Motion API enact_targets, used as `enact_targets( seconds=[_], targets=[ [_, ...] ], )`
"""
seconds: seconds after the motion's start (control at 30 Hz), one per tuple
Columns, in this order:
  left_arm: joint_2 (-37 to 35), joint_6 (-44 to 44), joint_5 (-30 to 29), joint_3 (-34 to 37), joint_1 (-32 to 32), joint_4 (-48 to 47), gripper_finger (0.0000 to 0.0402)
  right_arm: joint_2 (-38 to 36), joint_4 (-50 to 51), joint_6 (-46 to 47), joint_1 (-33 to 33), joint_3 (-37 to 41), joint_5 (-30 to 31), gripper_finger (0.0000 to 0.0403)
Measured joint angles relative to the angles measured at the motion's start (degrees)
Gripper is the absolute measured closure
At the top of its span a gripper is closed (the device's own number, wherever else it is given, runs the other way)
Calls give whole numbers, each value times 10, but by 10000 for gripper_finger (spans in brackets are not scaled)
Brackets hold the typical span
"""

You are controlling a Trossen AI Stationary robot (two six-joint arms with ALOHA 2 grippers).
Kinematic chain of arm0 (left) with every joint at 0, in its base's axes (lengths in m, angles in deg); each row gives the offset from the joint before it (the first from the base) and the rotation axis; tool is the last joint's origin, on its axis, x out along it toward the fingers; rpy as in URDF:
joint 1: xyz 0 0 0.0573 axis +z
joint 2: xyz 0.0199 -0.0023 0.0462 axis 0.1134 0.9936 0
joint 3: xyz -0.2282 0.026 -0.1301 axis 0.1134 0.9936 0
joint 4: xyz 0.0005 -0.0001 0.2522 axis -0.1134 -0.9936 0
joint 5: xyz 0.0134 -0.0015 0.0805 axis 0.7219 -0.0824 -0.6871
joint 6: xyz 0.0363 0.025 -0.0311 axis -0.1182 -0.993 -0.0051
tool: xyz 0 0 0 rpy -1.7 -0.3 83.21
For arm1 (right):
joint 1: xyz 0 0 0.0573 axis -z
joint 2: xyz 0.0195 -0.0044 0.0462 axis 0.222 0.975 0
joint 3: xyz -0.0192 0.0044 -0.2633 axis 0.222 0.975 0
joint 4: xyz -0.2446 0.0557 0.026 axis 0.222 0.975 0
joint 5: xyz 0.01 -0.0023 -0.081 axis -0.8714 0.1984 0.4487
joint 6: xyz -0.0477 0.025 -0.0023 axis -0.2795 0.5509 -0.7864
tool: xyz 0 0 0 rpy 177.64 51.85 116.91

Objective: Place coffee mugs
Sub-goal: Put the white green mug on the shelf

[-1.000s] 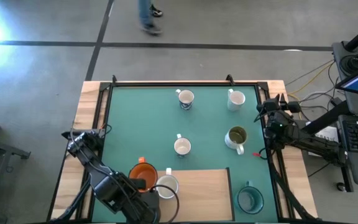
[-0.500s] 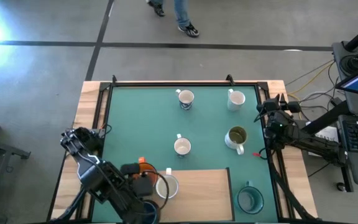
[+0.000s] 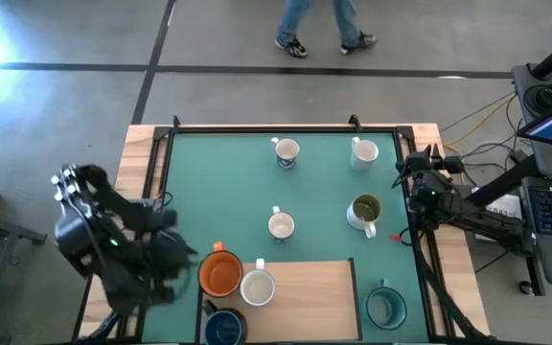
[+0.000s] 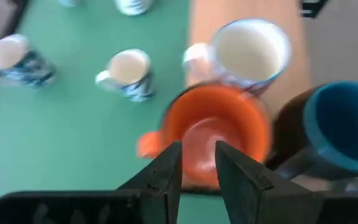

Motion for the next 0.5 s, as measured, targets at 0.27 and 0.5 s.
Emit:
enact_targets(
  seconds=[0.27,0.5],
  targets=[
    [-208,84,-189,167,-12,1,322,0,0,0,0,0,0,335],
    [-310,117,-374,219,-11,31,322,0,0,0,0,0,0,335]
  ],
)
